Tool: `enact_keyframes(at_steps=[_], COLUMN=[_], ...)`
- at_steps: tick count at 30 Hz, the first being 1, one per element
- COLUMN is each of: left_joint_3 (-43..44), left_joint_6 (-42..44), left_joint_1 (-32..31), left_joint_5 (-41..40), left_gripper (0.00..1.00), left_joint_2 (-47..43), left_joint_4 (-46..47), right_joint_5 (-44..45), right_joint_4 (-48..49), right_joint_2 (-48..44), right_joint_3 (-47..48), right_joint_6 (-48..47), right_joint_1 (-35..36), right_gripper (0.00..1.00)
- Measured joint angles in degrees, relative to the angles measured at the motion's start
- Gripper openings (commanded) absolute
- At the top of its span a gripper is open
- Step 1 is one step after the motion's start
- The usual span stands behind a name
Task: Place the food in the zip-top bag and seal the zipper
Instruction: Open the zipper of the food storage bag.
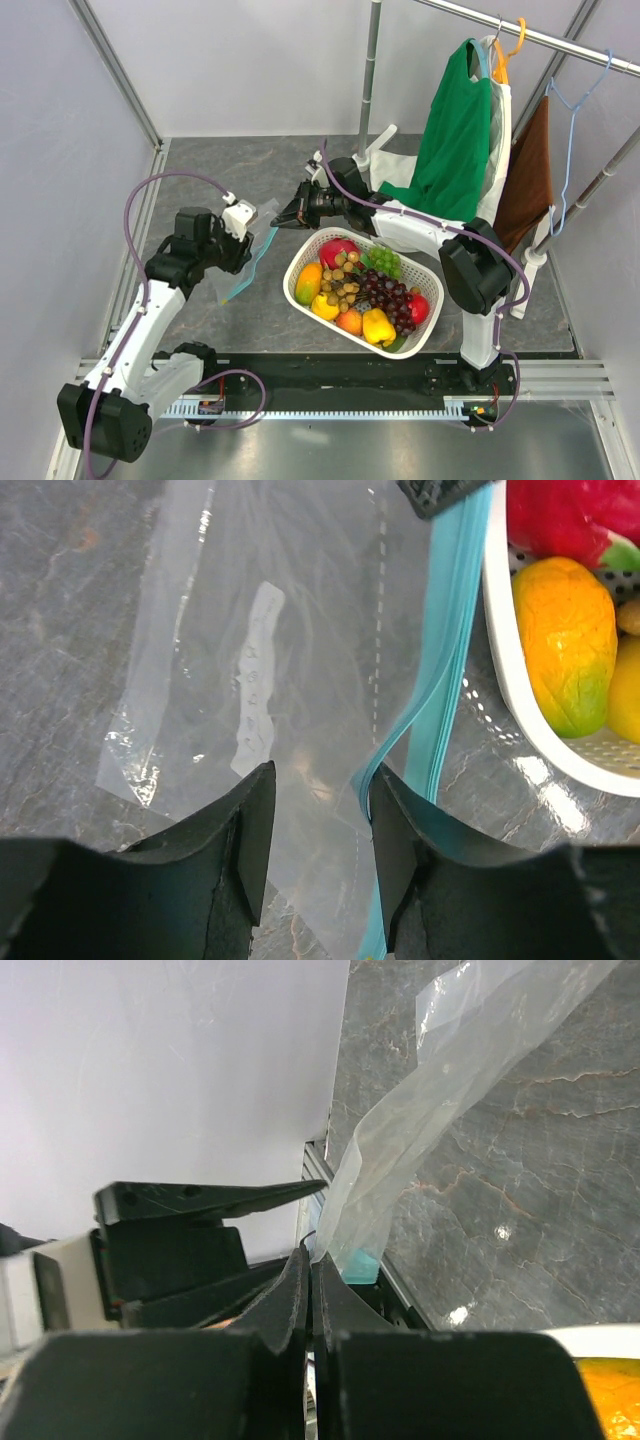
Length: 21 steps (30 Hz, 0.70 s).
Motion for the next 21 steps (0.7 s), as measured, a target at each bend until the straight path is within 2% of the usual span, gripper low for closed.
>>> enact_keyframes(at_steps=[3, 5, 6, 8, 10, 11, 12, 13, 15, 16, 17, 21], left_joint_3=[-1.4, -2.2, -2.5, -2.7, -2.8, -2.8, -2.7, -2.6, -1.9, -1.3, -0.8, 2.4], left_joint_6=[0.4, 0.7, 0.8, 0.8, 1.1, 1.2, 1.1, 0.9, -0.6, -1.9, -3.2, -10.8], left_joint_1=[-1.0, -1.2, -1.3, -1.3, -1.3, -1.3, -1.3, -1.3, -1.3, -1.3, -1.3, -0.6], left_joint_5=[-0.7, -2.0, -3.0, -4.5, -5.7, -5.9, -5.8, -5.7, -5.4, -5.4, -5.5, -6.8], left_gripper=[0.49, 0.44, 0.39, 0.23, 0.02, 0.02, 0.02, 0.02, 0.02, 0.02, 0.02, 0.02], left_joint_2=[0.0, -0.1, -0.1, -0.1, -0.1, -0.1, -0.1, -0.1, -0.1, 0.0, 0.1, 1.9], left_joint_4=[0.2, 0.5, 0.6, 0.7, 0.6, 0.5, 0.2, -0.2, -1.6, -2.2, -2.5, -3.8], right_joint_5=[0.0, 0.0, 0.0, 0.0, 0.0, 0.0, 0.0, 0.1, 0.2, 0.5, 0.7, 2.0], right_joint_4=[0.0, 0.0, 0.0, 0.0, 0.0, 0.0, 0.0, 0.0, -0.5, -0.5, -0.7, -0.8], right_joint_2=[0.0, 0.0, 0.0, 0.0, 0.0, 0.0, 0.0, 0.0, 0.6, 1.2, 2.1, 4.4], right_joint_3=[0.0, 0.0, 0.0, -0.1, -0.1, -0.1, -0.1, -0.1, 0.9, 1.8, 3.3, 8.2], right_joint_6=[0.5, 0.8, 0.9, 0.9, 0.9, 0.7, 0.3, -0.2, -1.4, -1.9, -2.9, -5.9], right_joint_1=[0.2, 0.2, 0.2, 0.3, 0.3, 0.3, 0.3, 0.3, 0.3, 0.3, 0.3, 0.2], right_gripper=[0.00, 0.00, 0.00, 0.00, 0.00, 0.02, 0.12, 0.39, 0.65, 0.74, 0.82, 0.85])
